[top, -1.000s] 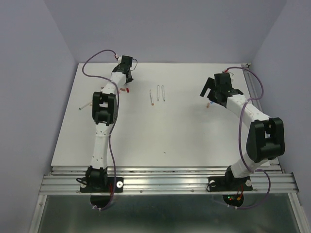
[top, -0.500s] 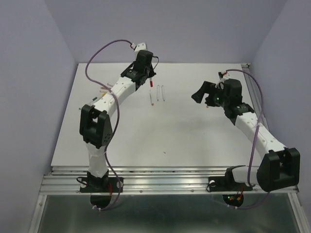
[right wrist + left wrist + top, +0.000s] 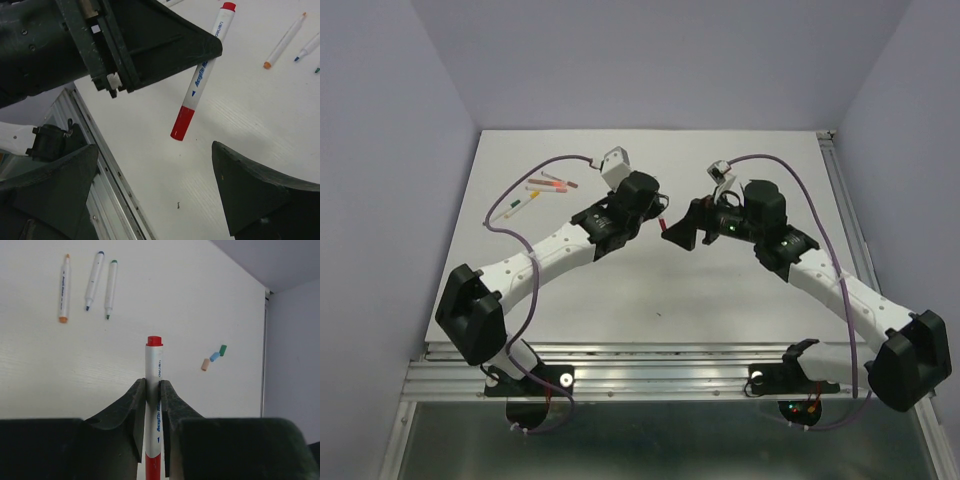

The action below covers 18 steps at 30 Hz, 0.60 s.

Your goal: Open the pen caps

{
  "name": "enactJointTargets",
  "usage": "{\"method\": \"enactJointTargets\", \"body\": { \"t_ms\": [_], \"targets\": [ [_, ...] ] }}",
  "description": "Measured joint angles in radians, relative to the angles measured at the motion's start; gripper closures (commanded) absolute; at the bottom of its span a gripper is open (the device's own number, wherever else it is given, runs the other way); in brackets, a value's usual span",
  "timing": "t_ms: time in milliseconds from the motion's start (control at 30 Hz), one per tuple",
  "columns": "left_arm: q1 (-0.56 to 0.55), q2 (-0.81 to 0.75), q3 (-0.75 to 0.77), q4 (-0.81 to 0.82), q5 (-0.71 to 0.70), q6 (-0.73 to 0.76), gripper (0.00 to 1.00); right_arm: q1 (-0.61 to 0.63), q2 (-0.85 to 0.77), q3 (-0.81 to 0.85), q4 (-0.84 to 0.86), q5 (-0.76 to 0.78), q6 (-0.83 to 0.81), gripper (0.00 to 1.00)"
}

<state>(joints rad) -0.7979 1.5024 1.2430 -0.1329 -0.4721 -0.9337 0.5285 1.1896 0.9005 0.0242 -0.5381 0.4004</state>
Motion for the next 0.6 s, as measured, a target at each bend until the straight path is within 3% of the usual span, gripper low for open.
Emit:
{"method": "enactJointTargets", "body": {
  "t_ms": [233, 333, 600],
  "targets": [
    [-0.084, -0.013, 0.005, -0.005, -0.091, -0.079, 1.0, 0.063, 0.018, 0.014, -0.024, 0.108, 0.024, 0.0],
    [-0.092, -0.013, 0.019, -0.012, -0.114, -0.09, 1.0, 0.074, 0.036, 0.031, -0.044, 0.154, 0.03, 0.05],
    [-0.107, -0.013, 0.042, -0.016, -0.142, -0.103, 1.0, 0.082, 0.082, 0.05, -0.083, 0.206, 0.051, 0.34]
  ]
}}
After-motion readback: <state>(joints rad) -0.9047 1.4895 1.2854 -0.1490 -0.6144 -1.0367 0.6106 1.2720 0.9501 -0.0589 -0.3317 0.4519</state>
